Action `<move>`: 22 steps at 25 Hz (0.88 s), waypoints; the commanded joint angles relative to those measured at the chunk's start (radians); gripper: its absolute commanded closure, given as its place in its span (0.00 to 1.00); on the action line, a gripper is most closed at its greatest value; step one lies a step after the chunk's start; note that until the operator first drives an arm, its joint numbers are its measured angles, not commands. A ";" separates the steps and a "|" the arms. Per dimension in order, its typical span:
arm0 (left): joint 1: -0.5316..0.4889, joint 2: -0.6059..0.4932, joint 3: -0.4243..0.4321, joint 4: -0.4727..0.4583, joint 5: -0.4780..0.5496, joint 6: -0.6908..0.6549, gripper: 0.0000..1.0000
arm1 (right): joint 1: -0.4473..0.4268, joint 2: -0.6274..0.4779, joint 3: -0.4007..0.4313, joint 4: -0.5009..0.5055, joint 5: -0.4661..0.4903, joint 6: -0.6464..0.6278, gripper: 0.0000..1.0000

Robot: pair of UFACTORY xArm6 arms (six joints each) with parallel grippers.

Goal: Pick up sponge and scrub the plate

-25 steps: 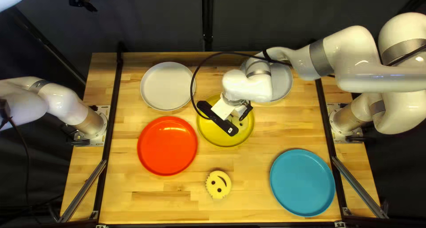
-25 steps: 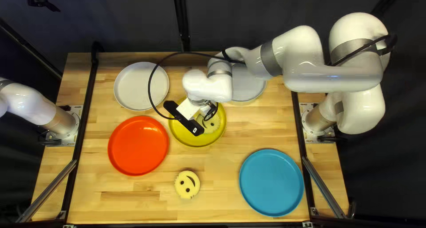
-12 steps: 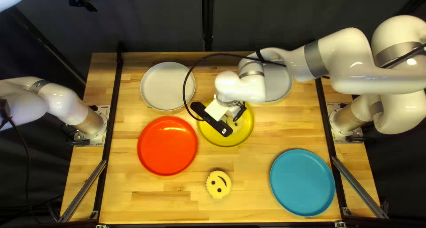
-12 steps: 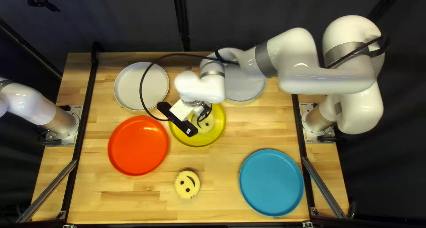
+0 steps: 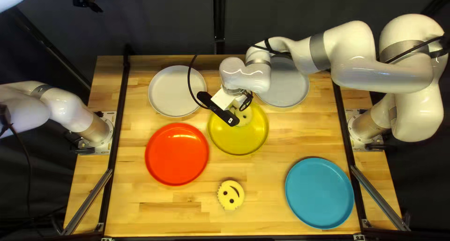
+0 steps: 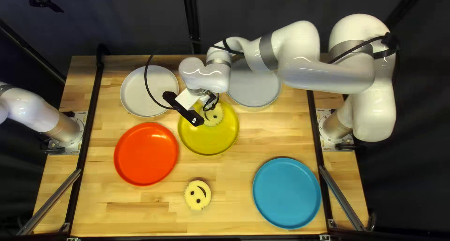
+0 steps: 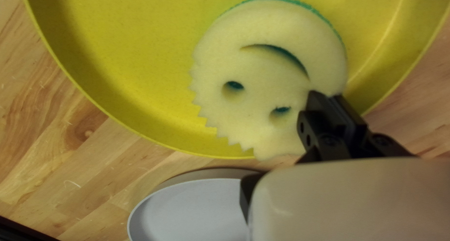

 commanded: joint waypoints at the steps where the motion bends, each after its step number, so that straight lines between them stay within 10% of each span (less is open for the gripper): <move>1: 0.000 0.000 0.000 0.000 0.000 0.000 0.00 | 0.022 0.004 -0.002 -0.002 -0.001 0.018 1.00; 22: 0.000 0.000 0.000 0.000 0.000 0.000 0.00 | 0.192 0.023 -0.008 -0.028 -0.020 0.127 1.00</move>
